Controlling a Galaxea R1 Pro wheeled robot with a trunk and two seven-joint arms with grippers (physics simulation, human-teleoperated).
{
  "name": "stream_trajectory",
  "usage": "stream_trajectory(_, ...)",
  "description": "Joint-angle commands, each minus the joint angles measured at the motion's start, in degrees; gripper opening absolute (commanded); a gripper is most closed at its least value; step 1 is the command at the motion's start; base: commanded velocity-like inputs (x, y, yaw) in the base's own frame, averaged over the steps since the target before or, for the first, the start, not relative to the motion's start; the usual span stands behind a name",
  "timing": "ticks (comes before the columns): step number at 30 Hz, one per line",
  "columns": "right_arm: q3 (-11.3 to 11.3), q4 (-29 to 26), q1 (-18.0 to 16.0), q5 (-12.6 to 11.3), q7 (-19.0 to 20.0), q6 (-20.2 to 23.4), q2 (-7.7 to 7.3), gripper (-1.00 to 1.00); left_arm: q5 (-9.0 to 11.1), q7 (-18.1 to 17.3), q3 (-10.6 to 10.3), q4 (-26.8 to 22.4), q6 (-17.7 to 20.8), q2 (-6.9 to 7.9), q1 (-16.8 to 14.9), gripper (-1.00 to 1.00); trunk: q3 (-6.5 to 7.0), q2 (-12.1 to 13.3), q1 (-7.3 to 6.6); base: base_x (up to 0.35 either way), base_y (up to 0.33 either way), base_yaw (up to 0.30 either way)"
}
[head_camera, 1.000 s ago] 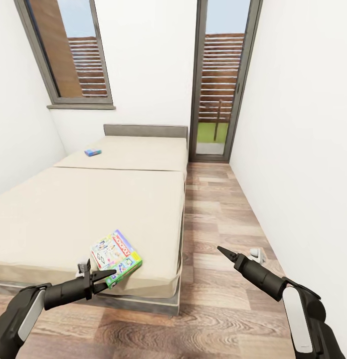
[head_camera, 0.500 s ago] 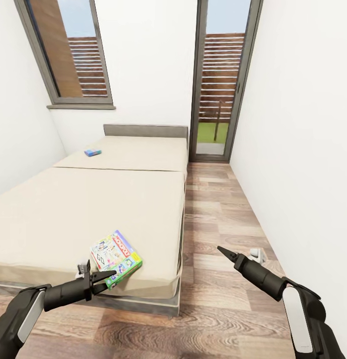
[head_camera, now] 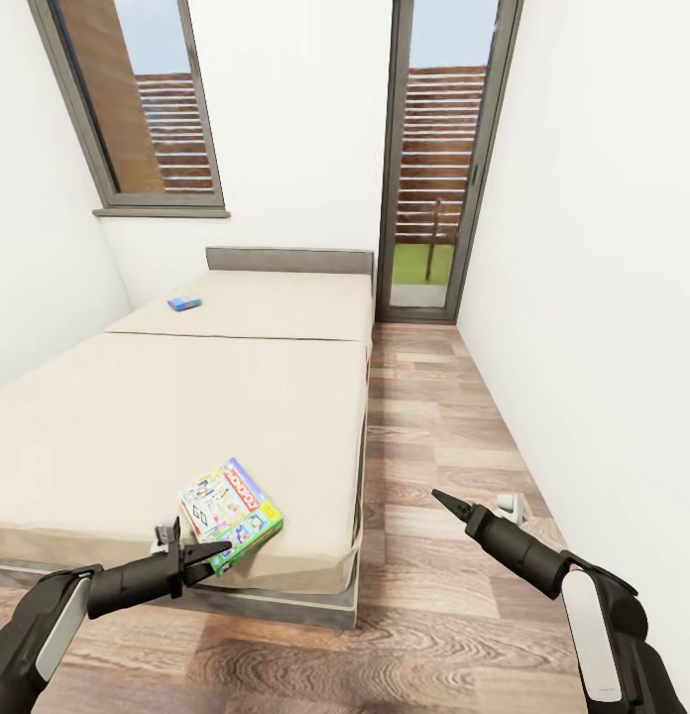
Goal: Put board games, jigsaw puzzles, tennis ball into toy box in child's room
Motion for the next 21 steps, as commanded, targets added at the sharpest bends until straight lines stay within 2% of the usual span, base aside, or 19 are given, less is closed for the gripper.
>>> stream_trajectory(1, -0.2, 0.0, -0.1, 0.1, 0.3, 0.4, 0.06, 1.00, 1.8, 0.0, 0.1, 0.0, -0.6, -0.02, -0.4, -1.00, -0.04, 0.0, -0.01, 0.000, 0.000, 0.000)
stream_trajectory(10, -0.2, 0.0, 0.0, 0.0, 0.3, 0.4, 0.06, 1.00, 1.8, -0.1, 0.1, 0.0, -0.6, -0.02, -0.4, -1.00, -0.04, 0.0, -0.01, 0.000, 0.000, 0.000)
stream_trajectory(21, -0.2, 0.0, 0.0, 0.1, 0.3, 0.4, 0.06, 1.00, 1.8, -0.1, 0.1, 0.0, -0.6, -0.03, -0.4, -1.00, 2.36, 0.5, -0.49, 0.000, 0.000, 0.000)
